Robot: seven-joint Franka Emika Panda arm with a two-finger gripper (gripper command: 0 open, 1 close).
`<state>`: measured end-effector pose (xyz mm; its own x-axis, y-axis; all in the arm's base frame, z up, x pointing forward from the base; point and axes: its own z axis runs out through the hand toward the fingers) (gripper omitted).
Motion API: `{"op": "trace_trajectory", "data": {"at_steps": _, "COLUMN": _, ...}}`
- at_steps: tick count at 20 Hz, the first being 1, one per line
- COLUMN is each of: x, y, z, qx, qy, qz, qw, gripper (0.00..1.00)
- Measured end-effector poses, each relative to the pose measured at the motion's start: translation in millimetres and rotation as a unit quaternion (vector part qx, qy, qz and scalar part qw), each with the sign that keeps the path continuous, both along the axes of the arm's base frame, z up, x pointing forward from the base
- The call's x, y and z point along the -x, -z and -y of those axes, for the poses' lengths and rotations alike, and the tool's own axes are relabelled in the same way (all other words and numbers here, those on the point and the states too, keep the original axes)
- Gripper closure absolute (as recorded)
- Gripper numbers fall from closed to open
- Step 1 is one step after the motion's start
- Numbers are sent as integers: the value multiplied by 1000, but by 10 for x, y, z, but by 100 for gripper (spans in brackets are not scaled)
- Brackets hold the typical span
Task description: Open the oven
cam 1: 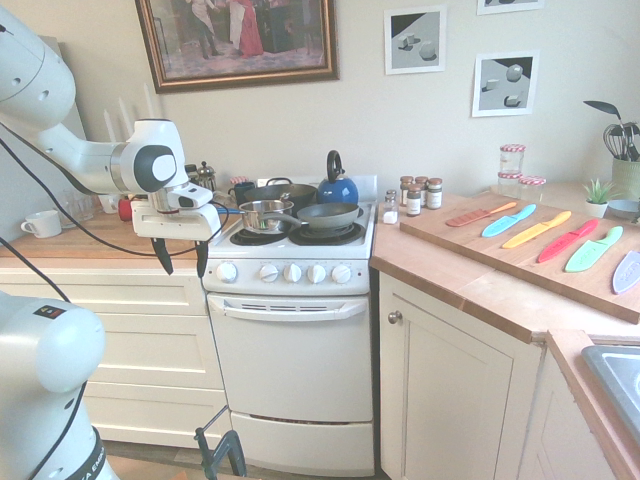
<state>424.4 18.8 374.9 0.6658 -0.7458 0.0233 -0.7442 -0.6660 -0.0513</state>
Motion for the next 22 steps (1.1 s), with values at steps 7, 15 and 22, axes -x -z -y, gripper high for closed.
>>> {"op": "trace_trajectory", "data": {"at_steps": 7, "x": -9, "y": 312, "z": 179, "qx": 5, "qy": 2, "qz": -29, "qw": 1000, "gripper": 0}}
{"op": "trace_trajectory", "data": {"at_steps": 15, "x": -279, "y": 1321, "z": 376, "qx": 44, "qy": 27, "qz": 22, "qw": 998, "gripper": 0}}
{"op": "trace_trajectory", "data": {"at_steps": 22, "x": -941, "y": 1711, "z": 711, "qx": 14, "qy": 57, "qz": 82, "qw": 995, "gripper": 0}}
